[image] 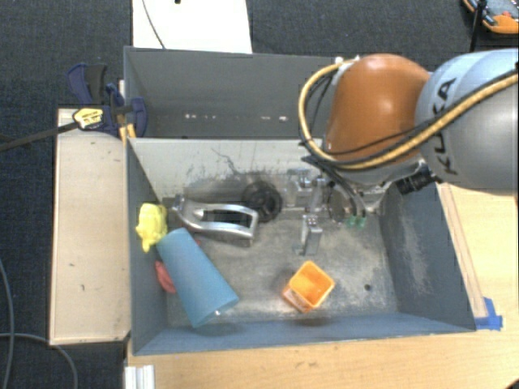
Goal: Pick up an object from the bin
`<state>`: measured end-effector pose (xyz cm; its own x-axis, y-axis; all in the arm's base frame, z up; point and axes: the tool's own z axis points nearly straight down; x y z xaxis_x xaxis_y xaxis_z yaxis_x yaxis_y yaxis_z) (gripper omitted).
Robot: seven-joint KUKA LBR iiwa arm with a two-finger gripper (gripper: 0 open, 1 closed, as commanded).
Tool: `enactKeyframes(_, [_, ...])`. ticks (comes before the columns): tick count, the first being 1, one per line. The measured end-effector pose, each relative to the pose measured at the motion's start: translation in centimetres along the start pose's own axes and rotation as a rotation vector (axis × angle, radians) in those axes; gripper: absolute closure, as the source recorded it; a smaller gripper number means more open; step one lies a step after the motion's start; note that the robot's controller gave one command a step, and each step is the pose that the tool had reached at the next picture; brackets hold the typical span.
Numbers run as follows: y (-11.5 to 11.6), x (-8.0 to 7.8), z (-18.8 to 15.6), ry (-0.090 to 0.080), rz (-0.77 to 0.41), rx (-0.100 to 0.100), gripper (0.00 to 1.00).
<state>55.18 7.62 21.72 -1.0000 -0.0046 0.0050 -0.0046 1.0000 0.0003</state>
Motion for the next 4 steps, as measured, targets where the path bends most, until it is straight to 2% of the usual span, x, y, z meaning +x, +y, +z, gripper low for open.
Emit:
enactKeyframes(1, [0.0,-0.1,-0.5,-0.008,0.002,-0.001,0.0])
enactKeyframes(2, [-2.7,2.7,2.4,-0.018,-0.088,-0.002,0.0])
enactKeyframes(3, [-6.8,2.4,9.1,-0.012,-0.195,0.001,0.0])
enactKeyframes(4, [-7.6,3.3,11.3,-0.004,-0.27,0.002,0.0])
